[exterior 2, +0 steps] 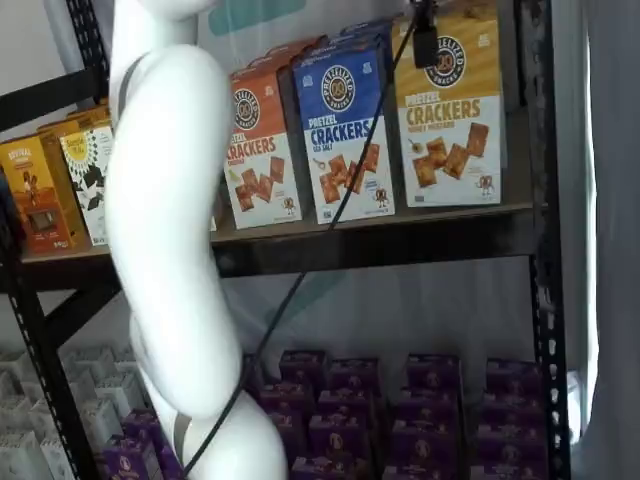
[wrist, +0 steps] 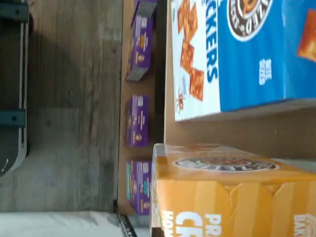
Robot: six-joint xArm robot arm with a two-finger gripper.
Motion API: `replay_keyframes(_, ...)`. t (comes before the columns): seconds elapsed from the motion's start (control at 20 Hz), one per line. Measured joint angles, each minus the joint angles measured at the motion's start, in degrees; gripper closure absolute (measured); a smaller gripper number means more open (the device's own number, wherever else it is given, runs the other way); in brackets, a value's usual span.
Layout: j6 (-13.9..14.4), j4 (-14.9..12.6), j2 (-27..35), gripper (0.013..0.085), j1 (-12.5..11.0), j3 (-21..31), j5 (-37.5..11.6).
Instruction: Retrieve the yellow and white box located on the top shelf, the sixth one from the left
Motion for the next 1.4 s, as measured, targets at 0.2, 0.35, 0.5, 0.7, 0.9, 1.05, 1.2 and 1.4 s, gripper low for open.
replay_keyframes(0.2,-1.8,1.4,-3.7,0.041,-2.5,3.0,0.9)
replay_keyframes(0.35,-4.4,1.4,-8.2,0.041,-4.9,7.3,0.3)
replay_keyframes(0.5,-6.7,1.0,-11.4,0.041,-7.1,10.2,0.4)
replay_keyframes(0.7,-9.1,-1.1,-15.9,0.041,-8.5,14.4,1.2)
replay_keyframes(0.9,-8.6,-3.3,-20.2,0.041,-7.2,18.7,2.5)
replay_keyframes(1.05,-6.5,-4.7,-22.9,0.041,-4.6,21.5,3.6)
replay_keyframes(1.2,-4.1,-6.1,-25.0,0.041,-1.7,23.9,4.5)
replay_keyframes(1.4,-0.1,-7.0,-28.2,0.041,2.6,27.8,4.9)
